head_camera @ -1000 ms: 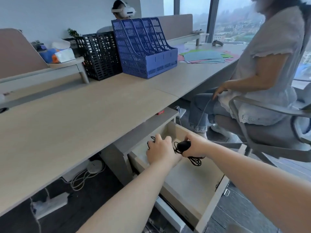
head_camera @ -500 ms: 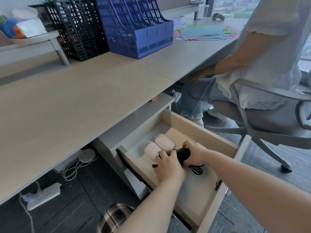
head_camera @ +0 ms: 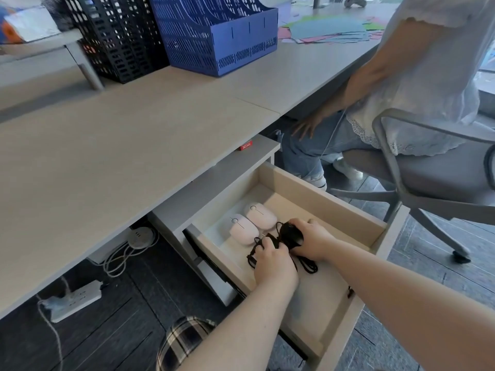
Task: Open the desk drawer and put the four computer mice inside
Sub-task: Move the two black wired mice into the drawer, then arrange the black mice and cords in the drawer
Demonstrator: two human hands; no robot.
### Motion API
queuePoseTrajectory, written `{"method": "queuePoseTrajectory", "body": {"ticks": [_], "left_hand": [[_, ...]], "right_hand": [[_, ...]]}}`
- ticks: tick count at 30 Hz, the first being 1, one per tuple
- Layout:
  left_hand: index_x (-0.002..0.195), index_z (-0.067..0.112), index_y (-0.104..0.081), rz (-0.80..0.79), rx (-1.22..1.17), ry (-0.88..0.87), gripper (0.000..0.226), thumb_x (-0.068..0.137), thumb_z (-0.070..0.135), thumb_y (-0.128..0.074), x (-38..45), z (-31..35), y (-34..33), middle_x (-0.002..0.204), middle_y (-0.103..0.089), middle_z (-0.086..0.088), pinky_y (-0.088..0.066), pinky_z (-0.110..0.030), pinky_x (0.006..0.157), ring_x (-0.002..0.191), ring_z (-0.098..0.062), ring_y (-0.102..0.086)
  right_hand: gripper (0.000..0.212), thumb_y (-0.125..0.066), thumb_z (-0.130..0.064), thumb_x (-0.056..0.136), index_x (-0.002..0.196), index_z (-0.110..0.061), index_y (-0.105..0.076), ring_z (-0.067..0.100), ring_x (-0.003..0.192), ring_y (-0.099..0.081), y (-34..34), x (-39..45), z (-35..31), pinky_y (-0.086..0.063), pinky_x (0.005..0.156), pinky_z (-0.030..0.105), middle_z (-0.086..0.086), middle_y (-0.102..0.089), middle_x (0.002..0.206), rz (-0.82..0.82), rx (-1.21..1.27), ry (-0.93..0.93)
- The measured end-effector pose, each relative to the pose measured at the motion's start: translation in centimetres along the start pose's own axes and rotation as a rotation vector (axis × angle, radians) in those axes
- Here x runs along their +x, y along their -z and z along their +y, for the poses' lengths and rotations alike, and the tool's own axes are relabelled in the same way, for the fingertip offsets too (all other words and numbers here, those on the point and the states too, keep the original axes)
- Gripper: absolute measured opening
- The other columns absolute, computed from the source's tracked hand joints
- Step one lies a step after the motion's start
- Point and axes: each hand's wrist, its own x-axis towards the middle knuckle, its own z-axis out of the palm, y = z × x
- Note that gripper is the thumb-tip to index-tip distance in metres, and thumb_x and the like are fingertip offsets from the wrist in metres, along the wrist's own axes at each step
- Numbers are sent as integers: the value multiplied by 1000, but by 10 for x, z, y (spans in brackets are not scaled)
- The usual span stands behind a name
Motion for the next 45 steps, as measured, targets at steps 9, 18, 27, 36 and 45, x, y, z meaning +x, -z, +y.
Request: {"method": "queuePoseTrajectory", "body": {"ticks": [9, 18, 27, 36, 45], "left_hand": [[127, 23, -48, -23, 76, 29, 45, 86, 26, -65, 4, -4, 10, 140, -32, -5, -45, -37, 96, 133, -26, -30], [129, 19, -49, 77, 140, -32, 44, 92, 43, -50, -10, -10, 58, 135, -43, -6, -43, -40, 93, 127, -27, -41], [116, 12, -53, 379, 187, -170, 28, 98, 29, -39, -22, -26, 154, 124, -51, -9, -43, -41, 83, 114, -29, -49], [147, 15, -33, 510, 202, -260, 51, 99, 32, -40, -13, -58, 188, 158, -22, -13, -24, -40, 116, 146, -29, -20], [151, 6, -19, 390, 100, -101, 63, 101, 43, -24, 35, -96, 210, 161, -16, -15, -12, -41, 122, 150, -26, -9]], "right_hand": [[66, -61, -40, 82, 141, -25, -35, 35, 123, -51, 3, -4, -1, -44, 102, 42, 17, -53, 132, 8, -22, -2], [44, -46, -31, 91, 133, -18, -50, 29, 127, -48, 30, -38, 0, -44, 102, 43, 9, -56, 134, 326, -34, -104], [62, -40, -10, 88, 147, -20, -24, 37, 149, 3, 38, -83, 16, -22, 115, 55, 8, 14, 162, 543, 241, -521], [57, -43, -5, 86, 141, -9, -30, 38, 141, -22, 42, -65, -11, -39, 107, 47, 10, 15, 161, 484, 245, -538], [74, -41, -11, 88, 153, -22, -8, 37, 144, -23, 47, -14, -57, -38, 109, 49, 8, 20, 160, 416, 328, -415]]}}
